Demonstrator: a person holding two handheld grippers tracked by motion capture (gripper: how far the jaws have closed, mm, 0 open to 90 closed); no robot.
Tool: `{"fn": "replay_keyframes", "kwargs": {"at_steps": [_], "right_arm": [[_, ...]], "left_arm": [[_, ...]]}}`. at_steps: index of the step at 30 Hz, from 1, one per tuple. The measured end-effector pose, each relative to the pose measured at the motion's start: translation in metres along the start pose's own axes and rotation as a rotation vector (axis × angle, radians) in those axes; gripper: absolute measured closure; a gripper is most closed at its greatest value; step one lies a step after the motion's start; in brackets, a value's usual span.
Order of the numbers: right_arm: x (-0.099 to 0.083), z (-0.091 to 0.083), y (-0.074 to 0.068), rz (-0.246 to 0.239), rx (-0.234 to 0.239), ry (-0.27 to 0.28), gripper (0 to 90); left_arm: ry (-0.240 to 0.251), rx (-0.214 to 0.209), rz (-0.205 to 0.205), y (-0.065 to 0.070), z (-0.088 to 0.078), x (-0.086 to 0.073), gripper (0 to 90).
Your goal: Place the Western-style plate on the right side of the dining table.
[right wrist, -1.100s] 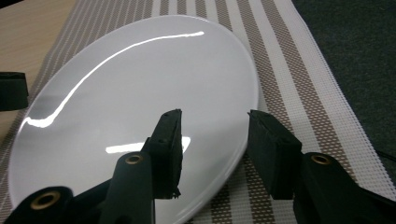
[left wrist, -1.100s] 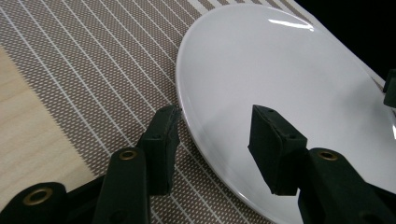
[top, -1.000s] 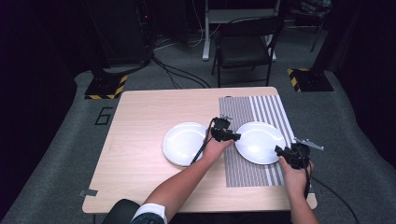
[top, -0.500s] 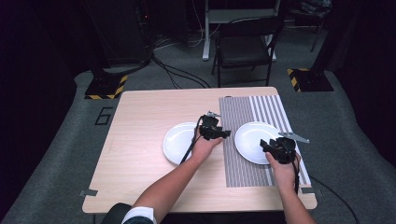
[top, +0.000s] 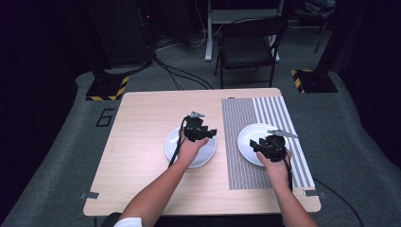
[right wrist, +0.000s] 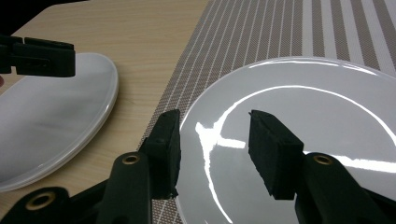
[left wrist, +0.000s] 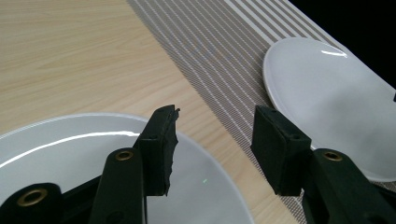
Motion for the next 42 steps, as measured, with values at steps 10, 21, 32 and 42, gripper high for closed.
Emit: {"fn": "replay_keyframes", "kwargs": {"at_steps": [10,21,32,42], "right_arm": [[0.009,0.004,-0.034,-0.096,0.06,0.0,52.6],[0.012,0.003,-0.061,-0.117,0.135,-0.031,51.8],[-0.005,-0.001,-0.08,-0.16,0.203,-0.057,51.6],[-0.028,0.004,-0.095,-0.207,0.245,-0.099,51.8]], "left_arm": [[0.035,0.05,0.021,-0.023,-0.034,0.002,50.1],[0.068,0.106,0.006,-0.052,-0.075,-0.002,49.8],[0.089,0.175,-0.026,-0.084,-0.115,-0.019,49.7],[0.074,0.23,-0.06,-0.106,-0.14,-0.045,49.4]]}}
Point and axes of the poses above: each handheld gripper's, and its own axes: z roughly forward along the jaws, x roughly out of its top, y roughly to its right, the point moved 3 cm from there along z, roughly forward along the jaws, and after that the axes turned 12 degrees about y, right-handed, at the moved point
